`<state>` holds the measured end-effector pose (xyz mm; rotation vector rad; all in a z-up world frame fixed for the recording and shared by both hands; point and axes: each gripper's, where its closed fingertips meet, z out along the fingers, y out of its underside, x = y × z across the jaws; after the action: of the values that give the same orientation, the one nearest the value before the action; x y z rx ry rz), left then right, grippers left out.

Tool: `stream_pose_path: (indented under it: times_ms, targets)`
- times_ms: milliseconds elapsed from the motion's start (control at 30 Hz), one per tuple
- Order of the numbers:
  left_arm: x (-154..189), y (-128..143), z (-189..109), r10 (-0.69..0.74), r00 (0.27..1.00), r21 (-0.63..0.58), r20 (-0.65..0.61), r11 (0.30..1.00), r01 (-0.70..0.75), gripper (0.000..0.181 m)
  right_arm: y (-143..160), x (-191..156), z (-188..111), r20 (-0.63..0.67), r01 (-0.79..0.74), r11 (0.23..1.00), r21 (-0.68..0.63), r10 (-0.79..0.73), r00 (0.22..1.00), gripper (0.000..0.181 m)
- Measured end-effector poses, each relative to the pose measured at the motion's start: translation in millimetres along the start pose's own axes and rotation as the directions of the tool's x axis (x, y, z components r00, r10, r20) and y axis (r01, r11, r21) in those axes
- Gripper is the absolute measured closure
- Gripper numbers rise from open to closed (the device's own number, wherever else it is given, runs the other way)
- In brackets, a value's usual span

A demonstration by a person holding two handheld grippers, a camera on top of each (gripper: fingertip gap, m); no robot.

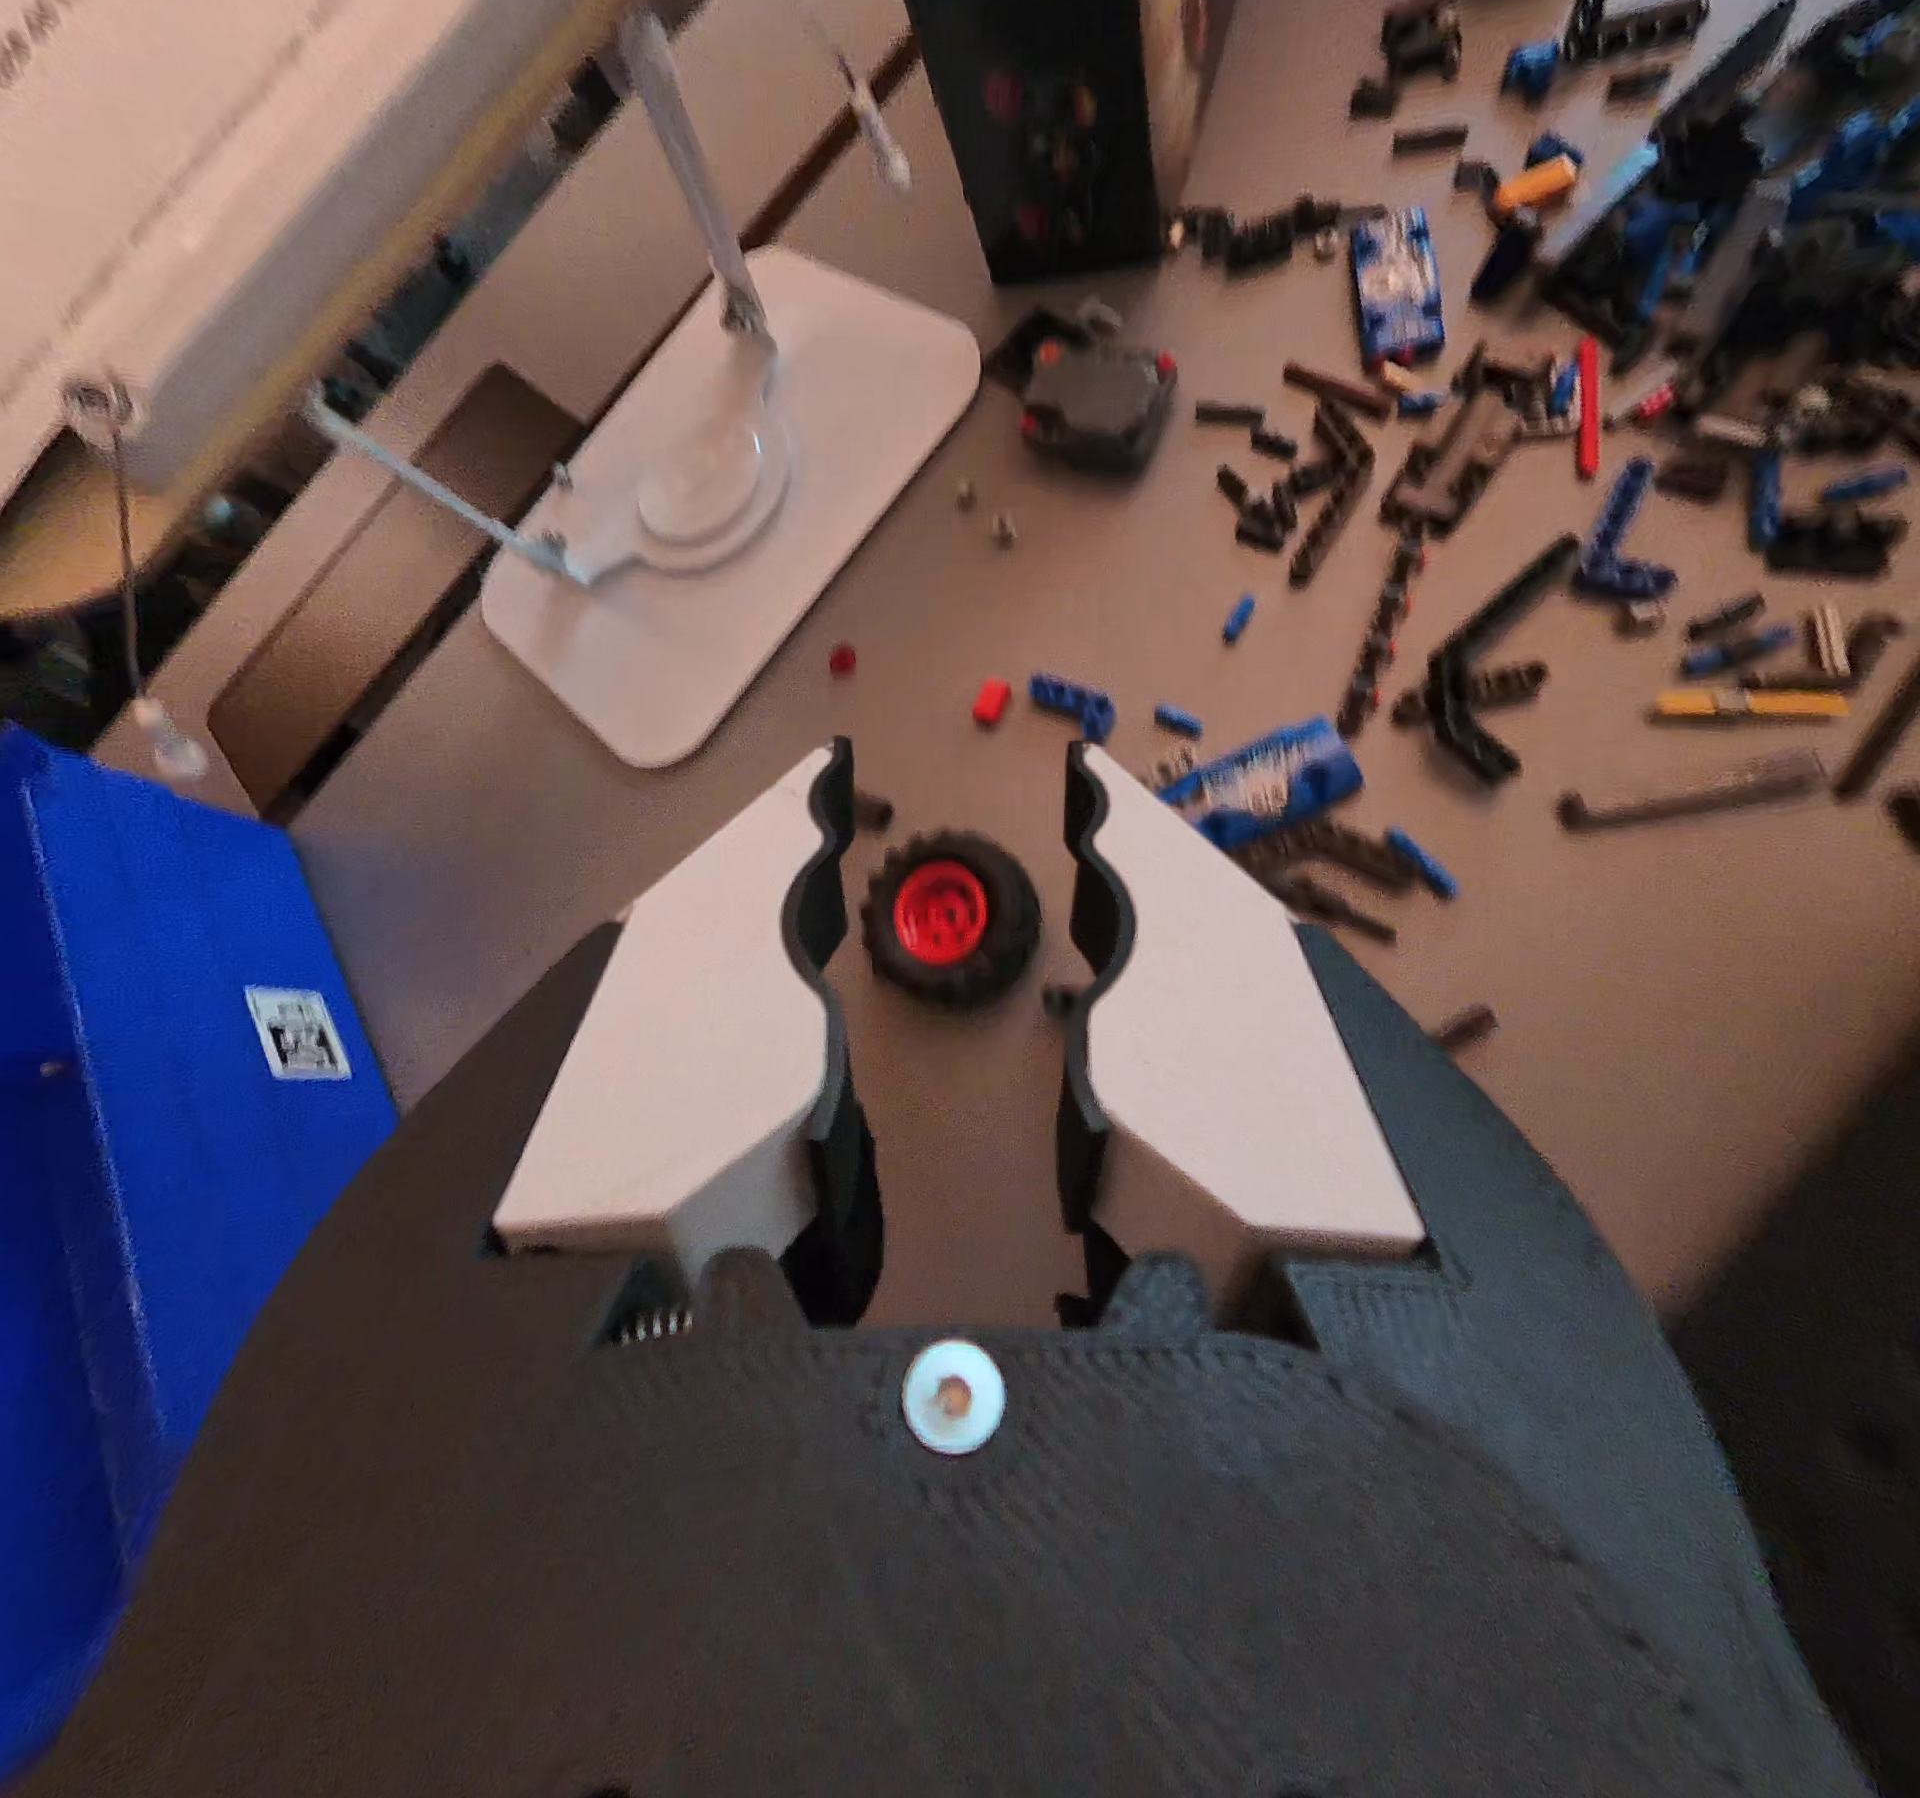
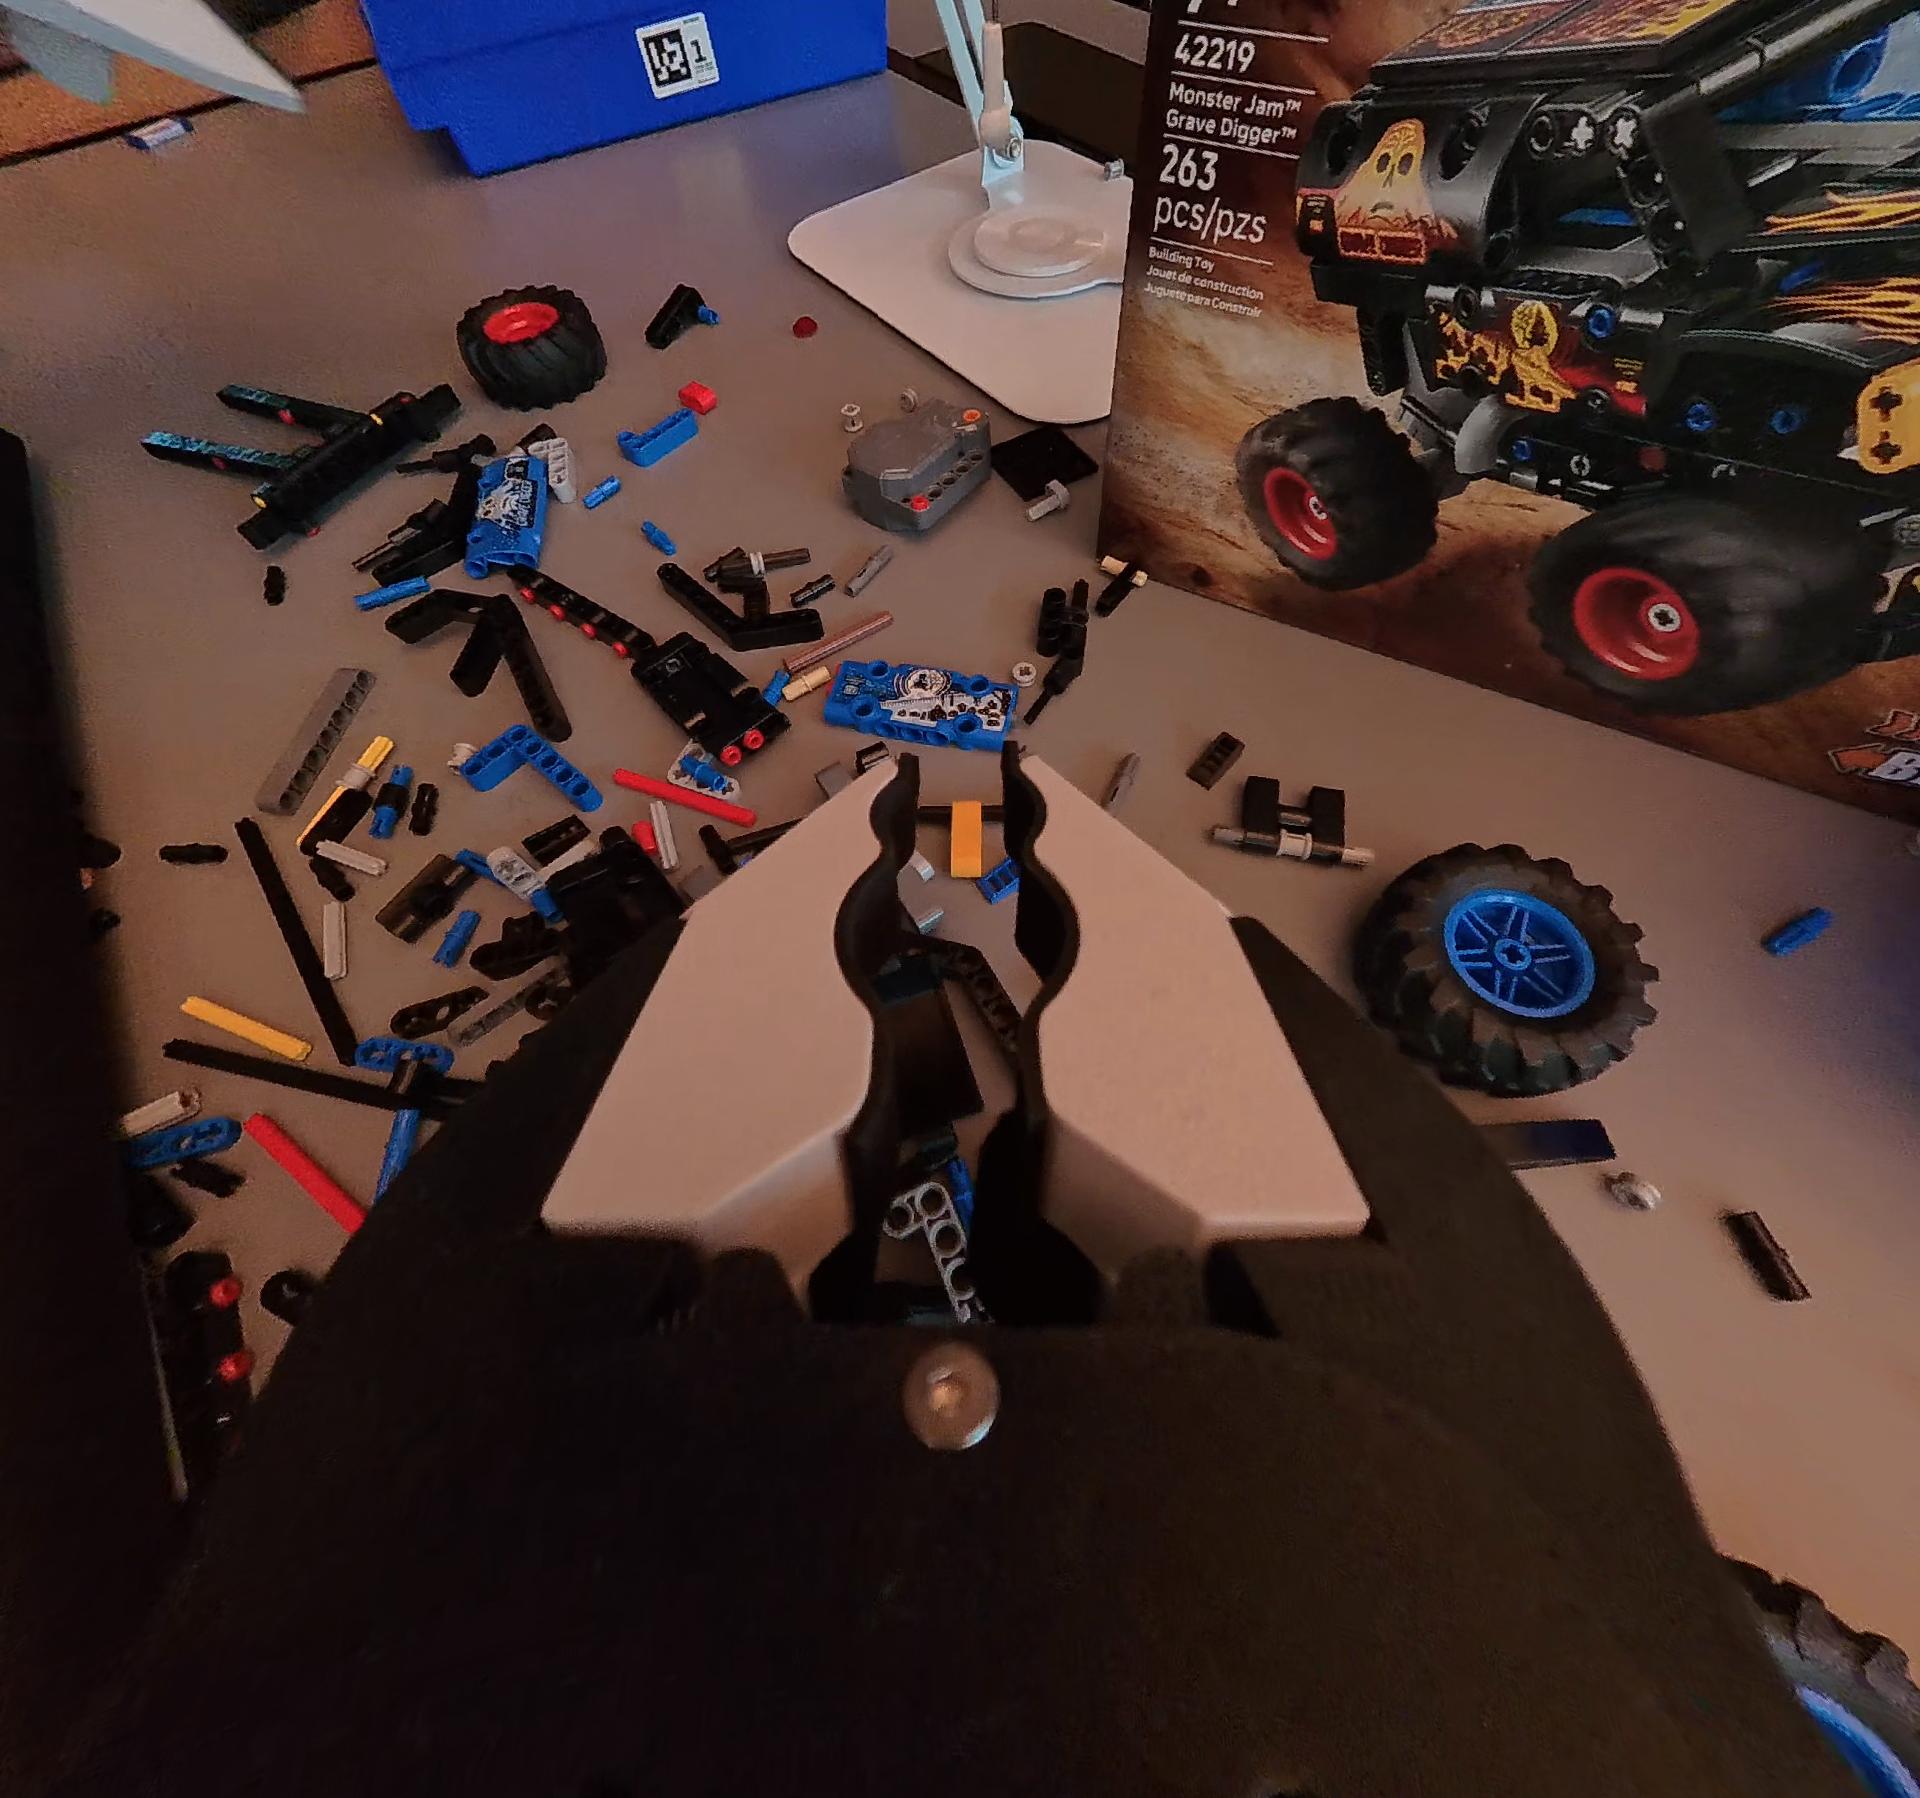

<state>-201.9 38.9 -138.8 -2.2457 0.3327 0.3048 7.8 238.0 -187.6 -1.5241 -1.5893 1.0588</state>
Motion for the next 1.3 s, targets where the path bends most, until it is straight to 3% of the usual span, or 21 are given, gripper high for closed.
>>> stream_pose_path:
  times_ms: [167, 300, 500, 600, 800, 900, 1033, 1133, 1233, 1300]
  targets:
    - [7, 66, -29, -0.069, 0.997, -0.147, -0.036, 0.987, 0.063, 0.145, 2, -1, 1, 0.003, 0.002, 1.000, -0.010, -0.002, 1.000, 0.166]
    - [28, 110, -25, -0.116, 0.989, -0.248, -0.087, 0.965, 0.092, 0.145, 2, -2, 1, 0.004, 0.001, 1.000, -0.011, -0.001, 1.000, 0.167]
    - [46, 146, -6, -0.126, 0.983, -0.323, -0.131, 0.943, 0.078, 0.151, 6, -5, 4, 0.008, 0.024, 0.999, -0.037, -0.024, 1.000, 0.166]
    - [58, 140, 3, -0.121, 0.975, -0.268, -0.186, 0.961, 0.068, 0.173, 7, -7, 6, 0.013, 0.030, 0.998, -0.047, -0.029, 0.999, 0.166]
    - [57, 116, 1, -0.052, 0.989, -0.107, -0.135, 0.994, 0.038, 0.176, 6, -17, 9, 0.042, 0.074, 0.996, -0.048, -0.072, 0.996, 0.166]
    - [60, 118, 1, -0.031, 0.990, -0.118, -0.137, 0.993, 0.014, 0.176, 8, -12, 9, 0.016, 0.073, 0.996, -0.060, -0.072, 0.997, 0.165]
    - [70, 88, 6, 0.021, 0.986, -0.005, -0.164, 1.000, -0.022, 0.176, -7, 4, -7, -0.037, 0.017, 0.999, 0.035, -0.015, 0.999, 0.165]
    - [74, 78, 16, 0.075, 0.980, -0.030, -0.184, 0.996, -0.082, 0.176, -13, 18, -21, -0.066, -0.040, 0.995, 0.093, 0.046, 0.997, 0.165]
    - [70, 68, 29, 0.104, 0.976, -0.049, -0.192, 0.992, -0.115, 0.176, -8, 9, -25, 0.044, -0.079, 0.994, 0.082, 0.075, 0.996, 0.157]
    - [68, 60, 36, 0.119, 0.973, -0.048, -0.196, 0.990, -0.131, 0.175, 12, -21, -22, 0.221, -0.074, 0.996, -0.045, 0.082, 0.972, 0.153]
